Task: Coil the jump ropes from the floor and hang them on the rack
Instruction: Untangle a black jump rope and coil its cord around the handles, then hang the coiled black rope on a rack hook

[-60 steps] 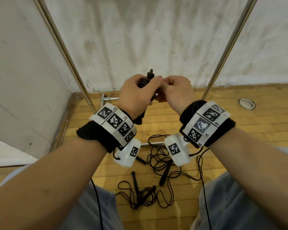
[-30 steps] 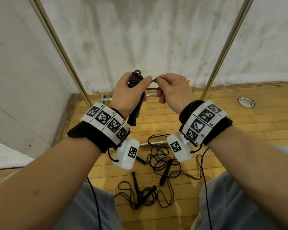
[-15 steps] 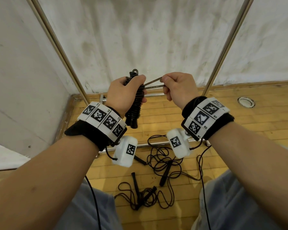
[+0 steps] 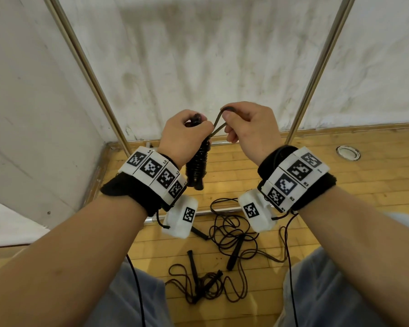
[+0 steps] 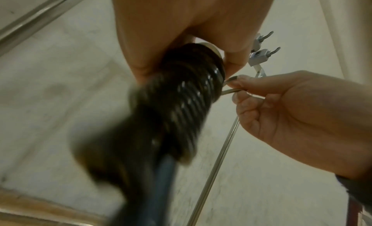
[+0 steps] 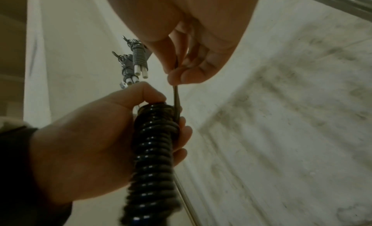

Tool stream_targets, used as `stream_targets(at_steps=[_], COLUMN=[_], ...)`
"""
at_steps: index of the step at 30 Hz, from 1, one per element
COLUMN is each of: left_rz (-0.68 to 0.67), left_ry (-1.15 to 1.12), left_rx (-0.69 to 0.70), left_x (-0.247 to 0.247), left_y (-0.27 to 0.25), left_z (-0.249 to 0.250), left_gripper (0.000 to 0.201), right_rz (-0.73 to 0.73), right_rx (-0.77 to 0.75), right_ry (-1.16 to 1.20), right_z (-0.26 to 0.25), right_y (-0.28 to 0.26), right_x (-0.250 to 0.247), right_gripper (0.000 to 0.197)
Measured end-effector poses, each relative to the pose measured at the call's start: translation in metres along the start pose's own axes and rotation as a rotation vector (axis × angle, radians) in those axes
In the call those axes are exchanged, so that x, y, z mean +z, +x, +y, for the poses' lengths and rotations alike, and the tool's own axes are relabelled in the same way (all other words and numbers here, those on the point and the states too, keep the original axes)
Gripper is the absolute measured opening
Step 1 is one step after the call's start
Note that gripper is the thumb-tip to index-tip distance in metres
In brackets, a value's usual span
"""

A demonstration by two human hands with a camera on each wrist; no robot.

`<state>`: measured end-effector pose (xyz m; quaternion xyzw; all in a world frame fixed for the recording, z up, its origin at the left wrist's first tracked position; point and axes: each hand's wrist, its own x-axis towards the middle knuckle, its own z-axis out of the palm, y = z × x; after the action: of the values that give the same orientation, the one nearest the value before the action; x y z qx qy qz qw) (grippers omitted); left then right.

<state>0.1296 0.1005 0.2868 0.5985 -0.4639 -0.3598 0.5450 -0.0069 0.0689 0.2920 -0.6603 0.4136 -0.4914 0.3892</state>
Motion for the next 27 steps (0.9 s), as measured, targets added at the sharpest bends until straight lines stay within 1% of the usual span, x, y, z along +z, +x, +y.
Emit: stream_targets(at_steps=[3,6,9,12,14,16,21,24,27], left_rz=[0.024,-0.007,-0.068,-0.064,-0.033,0.028,0.176,0.226,0.265], left_ry=[0.104,0.073,0.099,0.121,0.133,0.131,0.112,0.093,0.100], left_rx=[0.059,0.096,0.149,0.185,0.212,0.256,0.414,0.483,0.546], left_x=[0.001,0.000,-0.006,-0.012,-0.014,-0.018,-0.028,-0.033,-0.040], left_y=[-0.007,-0.017,-0.025,-0.027,-0.029,-0.030,-0.030,-0.026,-0.018], left_z=[0.012,0.027,0.042,0.061,0.078,0.097,0.151,0.185,0.217], left_gripper=[0.013,0.008,0.009,0.008,0.003,0.001,0.008,0.004,0.007], right_rz=[0.017,0.037,0.037,0.041,0.039,0.030,-0.082,-0.040,0.004], right_rx=[-0.029,-0.052,-0.086,-0.110,-0.121,-0.135,-0.205,-0.224,-0.228], right_ry=[0.001,0.010,0.015,0.032,0.062,0.106,0.079,0.133,0.188], right_z=[-0.012,-0.027,-0.043,-0.061,-0.076,-0.093,-0.142,-0.174,-0.204], right_y=[-0.002,-0.001,-0.002,-0.001,0.001,0.004,0.011,0.021,0.035], right_x=[-0.004,-0.011,-0.017,-0.020,-0.022,-0.022,-0.021,-0.022,-0.024], right_gripper=[0.016,0.018,0.016,0.012,0.008,0.005,0.019,0.019,0.018])
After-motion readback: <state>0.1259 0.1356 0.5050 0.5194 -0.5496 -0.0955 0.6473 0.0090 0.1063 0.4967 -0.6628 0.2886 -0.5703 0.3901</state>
